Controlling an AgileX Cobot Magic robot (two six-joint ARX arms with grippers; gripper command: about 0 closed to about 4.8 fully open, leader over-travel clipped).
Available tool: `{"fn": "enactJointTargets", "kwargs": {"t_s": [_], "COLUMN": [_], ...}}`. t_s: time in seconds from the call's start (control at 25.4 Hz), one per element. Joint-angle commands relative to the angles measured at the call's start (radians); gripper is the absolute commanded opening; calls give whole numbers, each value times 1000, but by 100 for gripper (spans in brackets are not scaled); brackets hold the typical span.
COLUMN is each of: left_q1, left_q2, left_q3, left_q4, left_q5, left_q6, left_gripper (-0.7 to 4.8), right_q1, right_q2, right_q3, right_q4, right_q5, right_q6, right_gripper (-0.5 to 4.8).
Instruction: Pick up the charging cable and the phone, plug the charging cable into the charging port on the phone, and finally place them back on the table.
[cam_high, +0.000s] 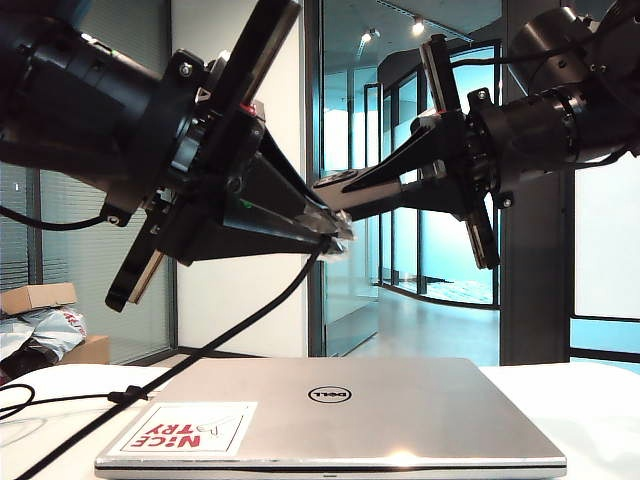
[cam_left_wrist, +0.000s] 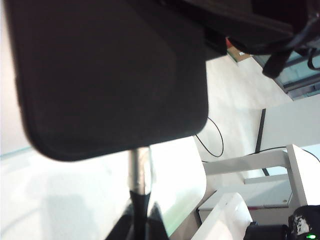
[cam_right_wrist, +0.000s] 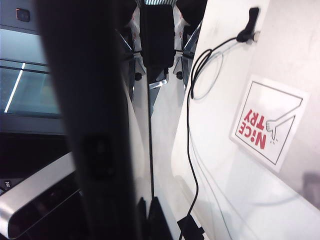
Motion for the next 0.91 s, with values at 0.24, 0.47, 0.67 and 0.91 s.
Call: {"fn": "enactJointTargets", "kwargs": {"t_s": [0.24,0.47,0.67,0.91], "left_q1": [-26,-24,21,132], "left_q2": [-4,-85,-177,-217], "left_q3": [8,54,141,240], "left_q4": [65,-18,-160,-287], "left_q5": [-45,-45,-45,-46], "left_q6": [96,187,351,500], "left_gripper": [467,334,-6,-6], "right_q1": [3,-111,-239,-348], "right_q2": [-7,-7,-16,-15], "right_q3": [0,3,23,169], "right_q4": [24,-21,-285,-843], "right_q5": [100,233,270,430], "right_q6": [-8,-82,-266,-682], "right_gripper": [-6,-6,-6,-6]}}
